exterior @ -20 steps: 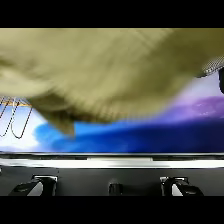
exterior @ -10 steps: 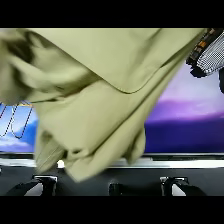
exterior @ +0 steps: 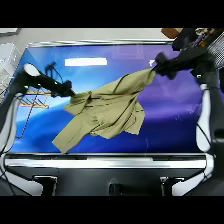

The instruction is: Fold the clothes and pants, and hang the long-sleeved shirts on hangers.

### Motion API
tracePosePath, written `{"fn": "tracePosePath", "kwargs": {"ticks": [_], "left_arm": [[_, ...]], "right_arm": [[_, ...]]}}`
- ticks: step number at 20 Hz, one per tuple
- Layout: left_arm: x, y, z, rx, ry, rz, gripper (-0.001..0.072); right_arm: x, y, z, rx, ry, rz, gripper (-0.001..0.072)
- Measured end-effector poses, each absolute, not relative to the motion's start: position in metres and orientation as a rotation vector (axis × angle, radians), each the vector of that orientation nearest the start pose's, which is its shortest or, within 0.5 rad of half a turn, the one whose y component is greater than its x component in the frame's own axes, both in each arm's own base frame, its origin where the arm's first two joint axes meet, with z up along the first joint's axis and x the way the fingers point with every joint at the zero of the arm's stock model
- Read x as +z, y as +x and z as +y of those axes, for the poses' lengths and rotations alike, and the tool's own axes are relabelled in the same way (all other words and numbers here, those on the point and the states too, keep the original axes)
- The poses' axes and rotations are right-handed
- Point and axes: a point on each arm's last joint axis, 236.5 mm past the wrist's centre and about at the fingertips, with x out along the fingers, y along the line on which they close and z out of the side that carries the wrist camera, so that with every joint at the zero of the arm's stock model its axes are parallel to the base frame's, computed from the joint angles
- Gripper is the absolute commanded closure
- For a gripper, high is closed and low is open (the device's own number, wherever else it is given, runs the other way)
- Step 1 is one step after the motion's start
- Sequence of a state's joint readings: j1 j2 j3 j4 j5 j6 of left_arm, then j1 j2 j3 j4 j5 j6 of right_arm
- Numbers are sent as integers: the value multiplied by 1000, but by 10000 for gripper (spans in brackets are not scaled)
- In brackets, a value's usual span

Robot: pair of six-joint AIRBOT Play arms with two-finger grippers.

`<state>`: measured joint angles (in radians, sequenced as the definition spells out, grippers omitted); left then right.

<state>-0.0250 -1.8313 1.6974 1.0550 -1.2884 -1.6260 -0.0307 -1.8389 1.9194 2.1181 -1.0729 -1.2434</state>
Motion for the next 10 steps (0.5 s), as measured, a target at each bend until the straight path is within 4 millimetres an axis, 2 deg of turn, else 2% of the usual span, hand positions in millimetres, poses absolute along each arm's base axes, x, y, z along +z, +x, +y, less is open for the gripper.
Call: {"fn": "tracePosePath", "kwargs": {"ticks": [1,2,3,4,5,7,8,10], "left_arm": [[-42,486,-127,-288,-508,1432,683],[-52,486,-128,-289,-512,1448,623],[-57,487,-129,-295,-514,1452,394],[-59,490,-128,-298,-515,1448,180],[-57,493,-124,-301,-514,1442,4],[-42,498,-110,-318,-508,1426,-13],[-30,498,-99,-328,-499,1420,-13],[-2,496,-72,-329,-509,1395,-13]], "right_arm": [[54,590,95,119,814,1018,602],[43,597,98,113,835,1015,475],[38,601,100,111,847,1010,345],[36,604,101,110,858,1004,296],[36,605,100,111,859,1001,286],[48,599,92,139,817,997,260],[58,593,85,162,776,996,227],[78,575,66,208,689,1006,229]]}}
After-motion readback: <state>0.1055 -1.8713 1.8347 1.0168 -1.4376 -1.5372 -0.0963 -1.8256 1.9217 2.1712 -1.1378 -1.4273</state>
